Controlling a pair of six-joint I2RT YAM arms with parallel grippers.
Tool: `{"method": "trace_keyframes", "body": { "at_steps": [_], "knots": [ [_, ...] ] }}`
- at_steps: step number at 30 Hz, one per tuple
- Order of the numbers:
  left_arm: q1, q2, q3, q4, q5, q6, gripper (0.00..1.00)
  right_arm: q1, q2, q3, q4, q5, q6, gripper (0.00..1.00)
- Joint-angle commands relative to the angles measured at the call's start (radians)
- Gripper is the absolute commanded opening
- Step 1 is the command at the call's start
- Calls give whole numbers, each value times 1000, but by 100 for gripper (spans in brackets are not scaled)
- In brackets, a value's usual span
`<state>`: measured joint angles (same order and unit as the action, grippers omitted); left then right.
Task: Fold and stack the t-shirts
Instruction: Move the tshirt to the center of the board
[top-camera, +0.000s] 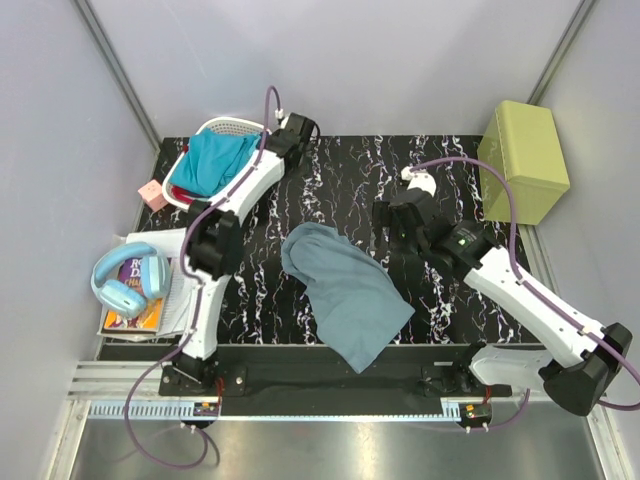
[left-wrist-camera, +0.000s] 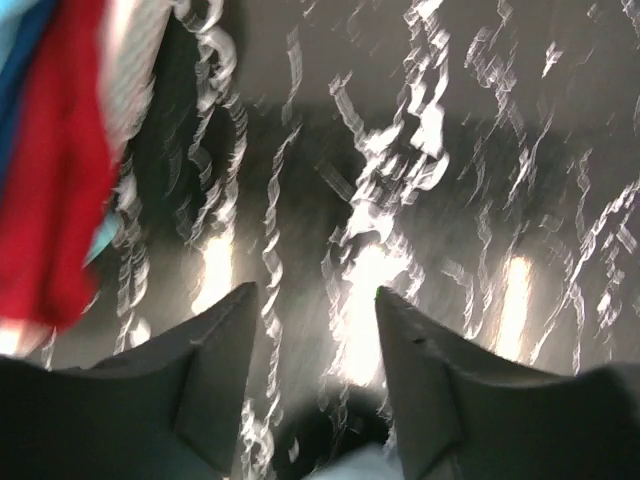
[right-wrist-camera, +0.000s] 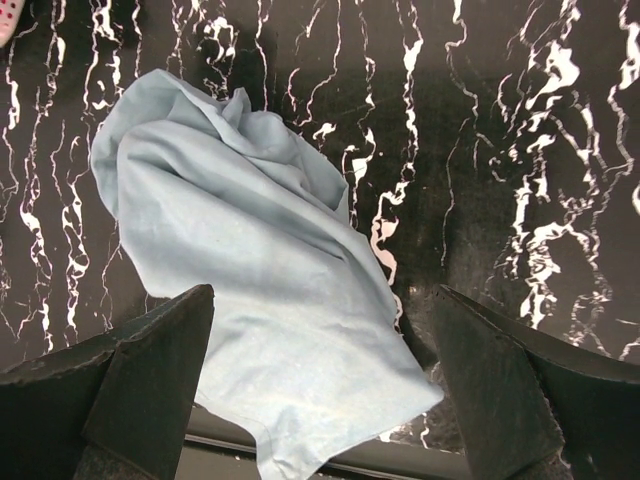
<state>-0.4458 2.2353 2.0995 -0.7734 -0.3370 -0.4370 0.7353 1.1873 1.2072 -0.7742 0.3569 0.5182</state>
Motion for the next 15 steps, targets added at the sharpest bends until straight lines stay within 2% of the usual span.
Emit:
{"method": "trace_keyframes", "body": {
  "at_steps": [1, 7, 15],
  "knots": [
    [25, 150, 260, -93, 110, 23, 47, 10, -32, 78, -48, 36, -62, 96],
    [65, 239, 323, -66, 164, 0, 44, 10, -28, 104, -59, 24, -92, 96],
    [136, 271, 367, -56, 127, -28, 41, 12, -32, 65, -60, -10, -101, 96]
  ]
}}
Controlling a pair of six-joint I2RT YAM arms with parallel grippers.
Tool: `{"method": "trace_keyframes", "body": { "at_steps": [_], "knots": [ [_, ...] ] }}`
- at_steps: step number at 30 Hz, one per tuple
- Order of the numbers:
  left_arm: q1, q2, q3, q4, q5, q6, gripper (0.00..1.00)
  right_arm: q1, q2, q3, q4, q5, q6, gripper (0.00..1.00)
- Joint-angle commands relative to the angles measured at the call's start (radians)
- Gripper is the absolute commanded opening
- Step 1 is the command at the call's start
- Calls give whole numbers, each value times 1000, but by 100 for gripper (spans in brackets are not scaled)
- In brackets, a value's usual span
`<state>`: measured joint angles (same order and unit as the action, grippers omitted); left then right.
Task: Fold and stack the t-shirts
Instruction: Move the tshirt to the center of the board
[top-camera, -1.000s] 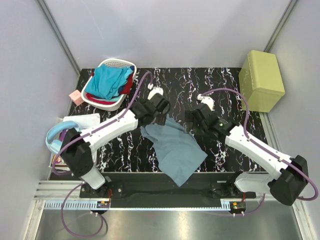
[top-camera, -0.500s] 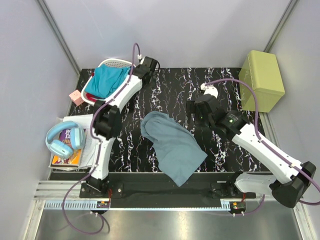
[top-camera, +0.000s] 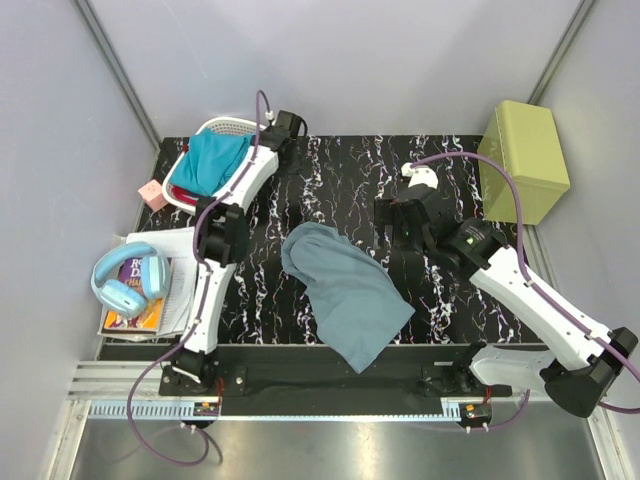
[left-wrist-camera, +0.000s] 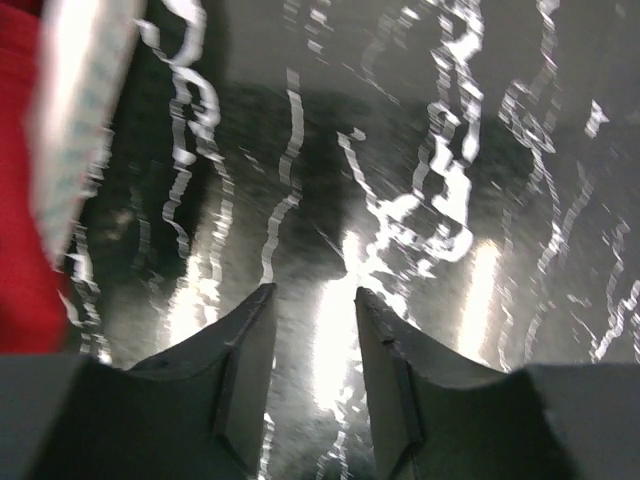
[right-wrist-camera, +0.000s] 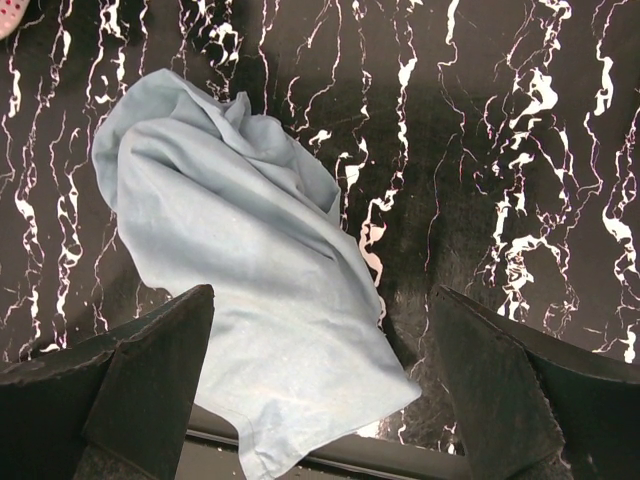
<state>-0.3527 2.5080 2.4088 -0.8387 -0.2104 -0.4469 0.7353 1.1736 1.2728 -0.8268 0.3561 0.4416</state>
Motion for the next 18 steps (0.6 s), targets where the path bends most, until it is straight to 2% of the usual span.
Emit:
{"method": "trace_keyframes", "body": {
  "at_steps": [1, 13, 18],
  "knots": [
    [50, -5, 56, 7, -7, -18, 40, 12, -19, -4, -9, -6, -27, 96],
    [136, -37, -10, -39, -135, 8, 38, 10, -55, -7, -17, 12, -50, 97],
    [164, -51, -37, -66, -233, 33, 36, 9, -68, -20, -24, 12, -40, 97]
  ]
}}
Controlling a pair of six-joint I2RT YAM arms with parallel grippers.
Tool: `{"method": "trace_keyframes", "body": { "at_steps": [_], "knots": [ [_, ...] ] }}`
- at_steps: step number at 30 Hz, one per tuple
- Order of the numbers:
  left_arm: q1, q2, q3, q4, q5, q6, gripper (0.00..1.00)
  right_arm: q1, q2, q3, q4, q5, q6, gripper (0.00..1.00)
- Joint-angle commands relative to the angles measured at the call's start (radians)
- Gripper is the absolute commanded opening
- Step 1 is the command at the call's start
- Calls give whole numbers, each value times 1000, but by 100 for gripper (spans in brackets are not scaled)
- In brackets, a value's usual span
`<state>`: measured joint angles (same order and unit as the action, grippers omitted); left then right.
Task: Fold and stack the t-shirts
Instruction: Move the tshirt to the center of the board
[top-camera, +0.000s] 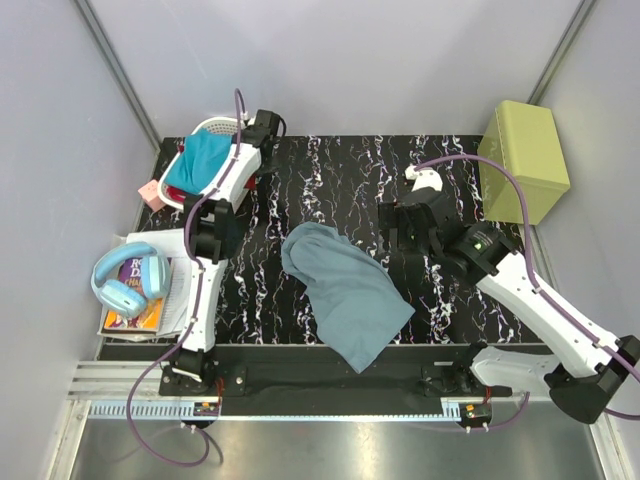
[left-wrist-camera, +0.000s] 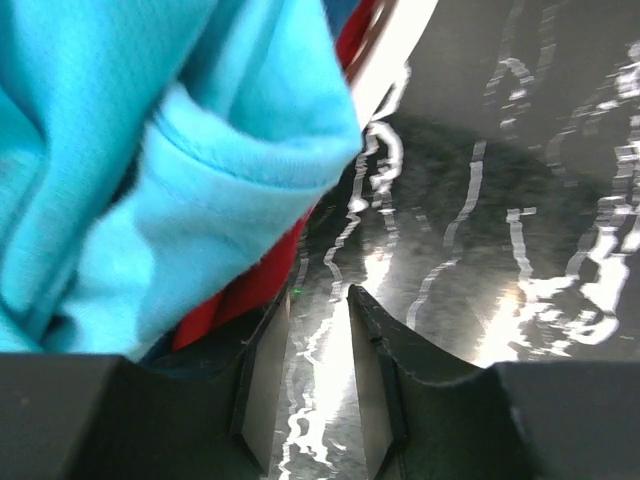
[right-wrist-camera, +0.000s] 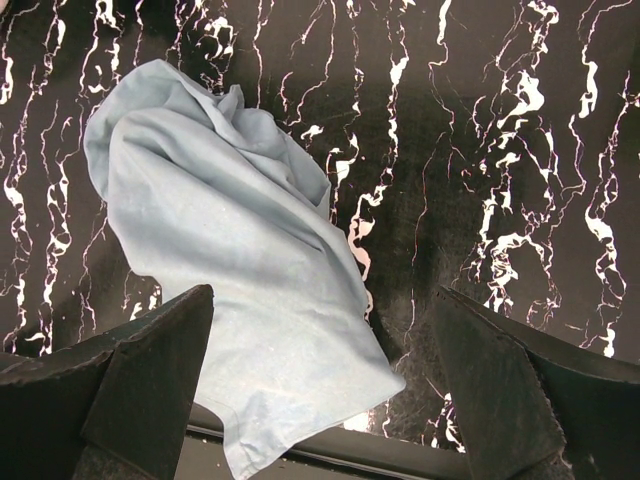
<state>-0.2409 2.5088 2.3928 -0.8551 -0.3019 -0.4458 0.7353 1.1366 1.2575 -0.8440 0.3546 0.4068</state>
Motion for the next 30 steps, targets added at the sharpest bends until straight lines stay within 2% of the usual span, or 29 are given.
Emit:
{"method": "trace_keyframes", "body": {
  "at_steps": [1, 9, 16, 20, 21, 24, 27, 30],
  "knots": [
    [67, -54, -29, -56, -154, 30, 35, 10, -34, -6, -6, 17, -5, 97],
    [156, -111, -63, -65, -212, 32, 31, 10, -25, -13, -1, 23, -2, 97],
    [157, -125, -47, -65, -197, 41, 33, 10, 8, -17, 26, 9, -8, 98],
    [117, -198, -105, -36, -175, 32, 51, 10, 20, -12, 45, 6, -10, 98],
    [82, -226, -142, -26, -183, 38, 65, 10, 20, -12, 48, 3, -8, 98],
    [-3, -346, -231, 30, -247, 61, 85, 12, 29, -10, 63, -11, 3, 99],
    [-75, -462, -302, 62, -279, 56, 91, 12, 37, -13, 80, -17, 16, 99],
    [-133, -574, -374, 67, -270, 21, 90, 12, 38, -18, 91, -19, 35, 99]
  ]
}}
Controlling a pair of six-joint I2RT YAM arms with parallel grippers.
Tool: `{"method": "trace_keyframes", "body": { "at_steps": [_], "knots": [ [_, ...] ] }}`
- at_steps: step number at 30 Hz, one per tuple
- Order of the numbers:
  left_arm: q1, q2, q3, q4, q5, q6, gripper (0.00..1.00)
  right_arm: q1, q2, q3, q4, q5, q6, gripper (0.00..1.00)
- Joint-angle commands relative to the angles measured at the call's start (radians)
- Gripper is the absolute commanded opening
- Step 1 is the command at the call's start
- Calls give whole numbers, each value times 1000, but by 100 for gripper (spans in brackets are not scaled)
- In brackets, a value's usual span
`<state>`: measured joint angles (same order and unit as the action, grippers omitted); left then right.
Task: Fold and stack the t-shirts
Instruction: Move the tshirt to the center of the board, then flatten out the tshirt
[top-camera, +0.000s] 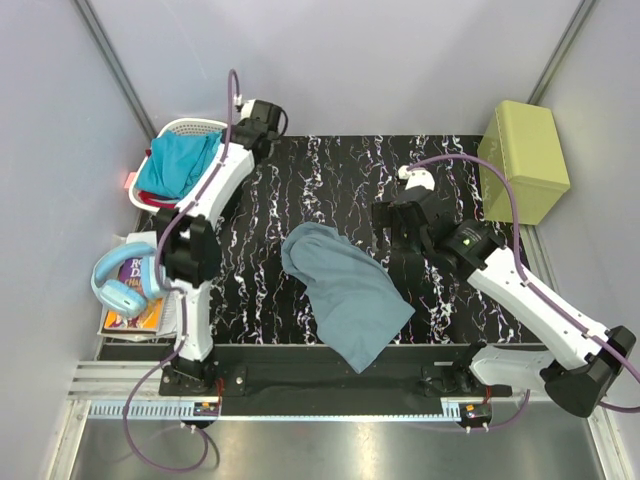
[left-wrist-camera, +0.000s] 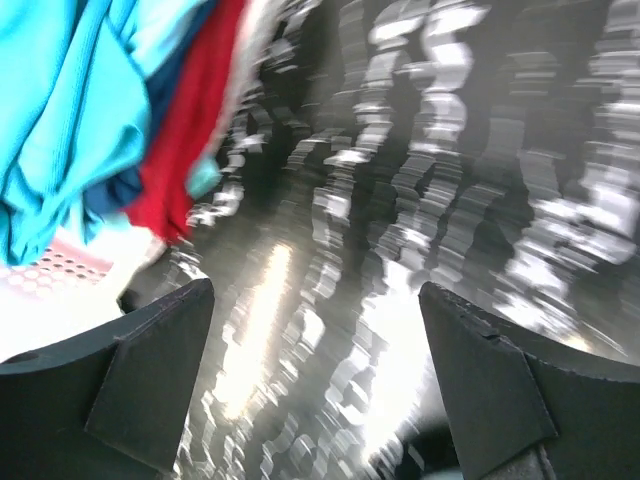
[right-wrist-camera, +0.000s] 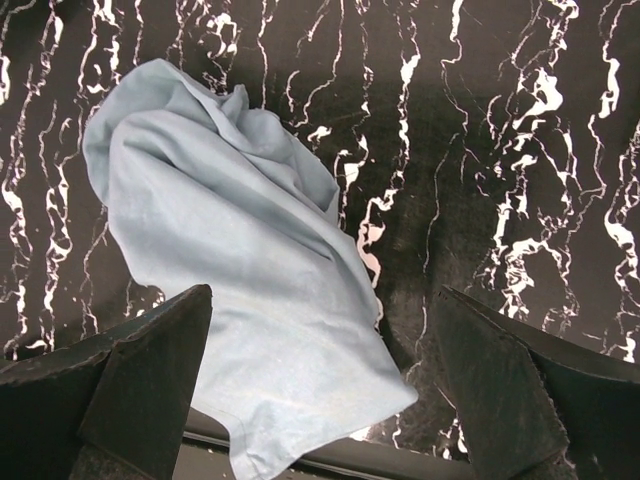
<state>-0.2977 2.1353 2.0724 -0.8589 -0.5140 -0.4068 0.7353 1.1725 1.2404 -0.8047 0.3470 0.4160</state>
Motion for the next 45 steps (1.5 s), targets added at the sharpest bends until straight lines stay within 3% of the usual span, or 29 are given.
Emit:
{"method": "trace_keyframes", "body": {
  "at_steps": [1, 7, 12, 19, 25, 32, 36, 45],
  "knots": [
    [-93, -227, -81, 72, -52, -27, 88, 12, 1, -7, 52, -9, 33, 99],
    [-228, -429, -384, 96, -107, -72, 87, 16, -26, -97, 55, -42, 115, 97],
    [-356, -611, -592, 95, -142, -118, 90, 151, -66, -237, 53, -26, 243, 96],
    [-494, -802, -822, 80, -127, -184, 91, 289, 7, -248, 58, 32, 365, 95],
    [-541, -859, -902, 49, -98, -233, 91, 302, 160, -197, 116, 92, 334, 94],
    [-575, -910, -943, 37, -75, -257, 91, 299, 320, -47, 121, 190, 236, 82],
    [-583, -928, -972, 34, -72, -270, 91, 292, 343, -4, 119, 190, 230, 78],
    [-590, -927, -1002, 35, -78, -287, 91, 286, 358, -35, 93, 170, 260, 79]
  ]
}}
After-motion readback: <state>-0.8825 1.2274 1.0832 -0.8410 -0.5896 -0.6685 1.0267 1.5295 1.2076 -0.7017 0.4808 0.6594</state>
